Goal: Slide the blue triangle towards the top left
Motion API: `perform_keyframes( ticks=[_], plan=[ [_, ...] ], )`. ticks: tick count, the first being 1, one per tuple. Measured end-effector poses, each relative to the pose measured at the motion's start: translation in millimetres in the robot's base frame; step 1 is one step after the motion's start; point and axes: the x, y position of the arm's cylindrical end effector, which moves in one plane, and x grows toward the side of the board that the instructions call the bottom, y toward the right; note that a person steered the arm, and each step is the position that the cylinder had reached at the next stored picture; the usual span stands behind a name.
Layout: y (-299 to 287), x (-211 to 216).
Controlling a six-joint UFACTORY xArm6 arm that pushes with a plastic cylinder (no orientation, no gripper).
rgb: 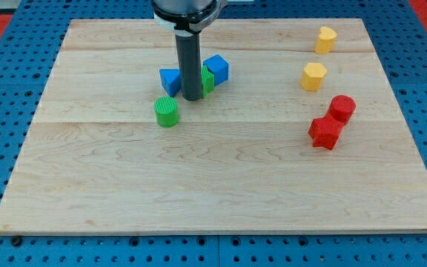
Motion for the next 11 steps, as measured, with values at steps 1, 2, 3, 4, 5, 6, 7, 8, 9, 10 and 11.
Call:
perform_keyframes(
  ticks=[1,2,3,4,5,6,7,8,9,10,11],
  plan=[
    [14,-1],
    [18,-16],
    [18,-31],
    [1,-43],
    [15,-17],
    [35,-29],
    [5,-40],
    [-33,-44],
    [-19,7],
    [-72,2],
    [-84,-23]
  ],
)
